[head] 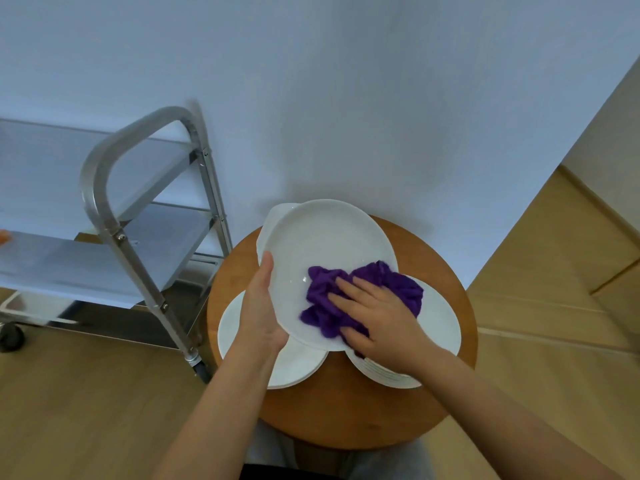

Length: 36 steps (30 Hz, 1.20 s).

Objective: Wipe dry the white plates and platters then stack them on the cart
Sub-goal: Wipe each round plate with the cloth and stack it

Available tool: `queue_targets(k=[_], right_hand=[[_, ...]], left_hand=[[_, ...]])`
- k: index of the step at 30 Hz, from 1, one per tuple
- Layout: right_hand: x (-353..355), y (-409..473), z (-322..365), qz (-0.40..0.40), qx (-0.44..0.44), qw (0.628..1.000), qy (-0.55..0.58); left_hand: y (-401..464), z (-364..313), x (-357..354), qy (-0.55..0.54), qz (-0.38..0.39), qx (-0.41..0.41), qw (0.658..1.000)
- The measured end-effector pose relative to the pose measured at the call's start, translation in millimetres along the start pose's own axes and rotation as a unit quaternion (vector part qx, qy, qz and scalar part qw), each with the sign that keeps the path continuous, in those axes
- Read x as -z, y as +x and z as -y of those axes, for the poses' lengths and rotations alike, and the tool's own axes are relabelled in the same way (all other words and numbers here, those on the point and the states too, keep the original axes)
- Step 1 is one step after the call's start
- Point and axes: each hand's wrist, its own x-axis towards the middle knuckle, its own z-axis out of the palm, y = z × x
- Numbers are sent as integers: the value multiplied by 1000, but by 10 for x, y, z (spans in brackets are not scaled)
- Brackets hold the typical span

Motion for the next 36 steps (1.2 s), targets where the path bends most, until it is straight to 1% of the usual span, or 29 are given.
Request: queue_targets(k=[2,5,6,8,9,10,11,12,13,14,15,16,19,21,24,26,28,29,32,36], right_hand=[[111,29,-167,-34,-11,998,-50],[243,110,-251,-114,-47,990,-66],[264,137,-241,-160,-68,984,-47],[287,172,-140,-268,-126,954,50],[286,186,-56,-306,-144,935,108],[277,199,37,-321,-142,924,150],[250,209,134,-301,-122,931,166],[209,215,226,-244,-88,954,152],[158,213,298,-161,-42,979,118],[107,219,331,-76,5,994,76],[74,238,324,-12,47,998,38],[68,273,294,21,82,996,14],[154,399,198,31,141,988,-51],[267,482,117,7,182,977,-111],[527,583,-66,-32,246,949,-194],[669,657,-215,-52,258,938,-224],[741,695,-310,-66,232,943,-232],[748,689,-339,-76,202,950,-225],[670,561,-392,-112,79,976,-171],[376,398,-234,-159,-77,979,-100]], left_hand=[[14,-5,9,24,13,-10,1000],[47,-19,-17,81,-23,-5,996],[53,-21,-26,90,-29,-3,996],[58,-26,-37,92,-42,-9,995],[64,-29,-36,93,-52,-12,994],[67,-31,-41,92,-57,-11,994],[70,-30,-55,90,-59,-3,994],[70,-31,-84,84,-64,10,994],[66,-34,-122,79,-73,23,994],[60,-38,-157,83,-86,30,992],[50,-42,-185,99,-95,30,990],[44,-42,-200,121,-101,28,987],[1,-51,-213,157,-95,40,982],[-20,-111,-218,176,-82,56,979],[-29,-203,-239,196,-46,67,977],[-66,-183,-271,192,-28,62,979],[-91,-152,-293,184,-33,42,981],[-98,-159,-301,185,-40,22,982],[-98,-265,-321,189,-64,-53,978],[-72,-333,-408,153,-91,-83,981]])
